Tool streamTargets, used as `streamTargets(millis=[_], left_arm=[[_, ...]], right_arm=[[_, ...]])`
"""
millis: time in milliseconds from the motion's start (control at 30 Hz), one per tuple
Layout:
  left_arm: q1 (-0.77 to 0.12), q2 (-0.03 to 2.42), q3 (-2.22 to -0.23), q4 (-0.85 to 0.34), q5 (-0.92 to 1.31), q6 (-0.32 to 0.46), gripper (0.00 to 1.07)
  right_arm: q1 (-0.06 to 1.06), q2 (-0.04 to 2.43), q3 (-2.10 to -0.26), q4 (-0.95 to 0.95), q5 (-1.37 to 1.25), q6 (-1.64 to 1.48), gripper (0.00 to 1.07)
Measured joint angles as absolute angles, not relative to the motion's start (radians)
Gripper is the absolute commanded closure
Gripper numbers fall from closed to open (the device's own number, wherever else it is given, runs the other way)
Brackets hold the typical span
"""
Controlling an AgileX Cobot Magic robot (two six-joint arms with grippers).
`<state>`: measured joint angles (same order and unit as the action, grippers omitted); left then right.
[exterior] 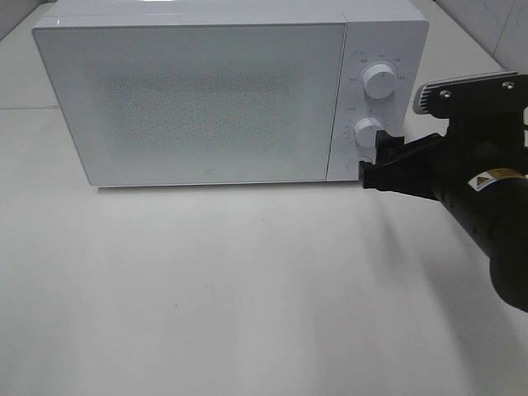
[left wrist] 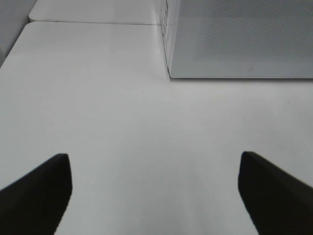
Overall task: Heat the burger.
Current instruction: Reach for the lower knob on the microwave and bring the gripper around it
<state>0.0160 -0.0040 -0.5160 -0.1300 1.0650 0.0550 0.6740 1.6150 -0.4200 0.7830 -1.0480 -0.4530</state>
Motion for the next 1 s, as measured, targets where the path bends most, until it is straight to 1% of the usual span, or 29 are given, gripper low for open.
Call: streamTargets(millis=[67,133,233,300,500,667,1000], left_arm=[[0.016,-0.004,-0.516,-0.130,1.065,0.055,0.22],[0.016,-0.004,-0.516,-0.130,1.065,0.055,0.22],[0.016,-0.004,-0.516,-0.130,1.065,0.055,0.22],[0.016,-0.004,-0.516,-0.130,1.065,0.055,0.22],[0.016,-0.004,-0.516,-0.130,1.065,0.055,0.22],[0.016,-0.004,-0.516,-0.130,1.065,0.055,0.22],[0.016,-0.004,-0.516,-0.130,1.065,0.055,0.22]], right_arm=[[0.674,1.628,-0.430,0.781,-1.048,-0.452,0.30],[0.674,1.679,-0.481,0.780,-1.050,-0.448,0.30],[0.674,1.691,-0.491,0.780,-1.052,-0.443,0.30],[0.674,1.747,-0.529,0.780,-1.061,-0.407,0.31],[0.663,1.799,-0.560,0.780,-1.065,-0.389,0.31],[0.623,1.863,-0.612,0.766,-1.065,-0.366,0.31],[0.581,1.943,-0.692,0.692,-1.053,-0.363,0.31]])
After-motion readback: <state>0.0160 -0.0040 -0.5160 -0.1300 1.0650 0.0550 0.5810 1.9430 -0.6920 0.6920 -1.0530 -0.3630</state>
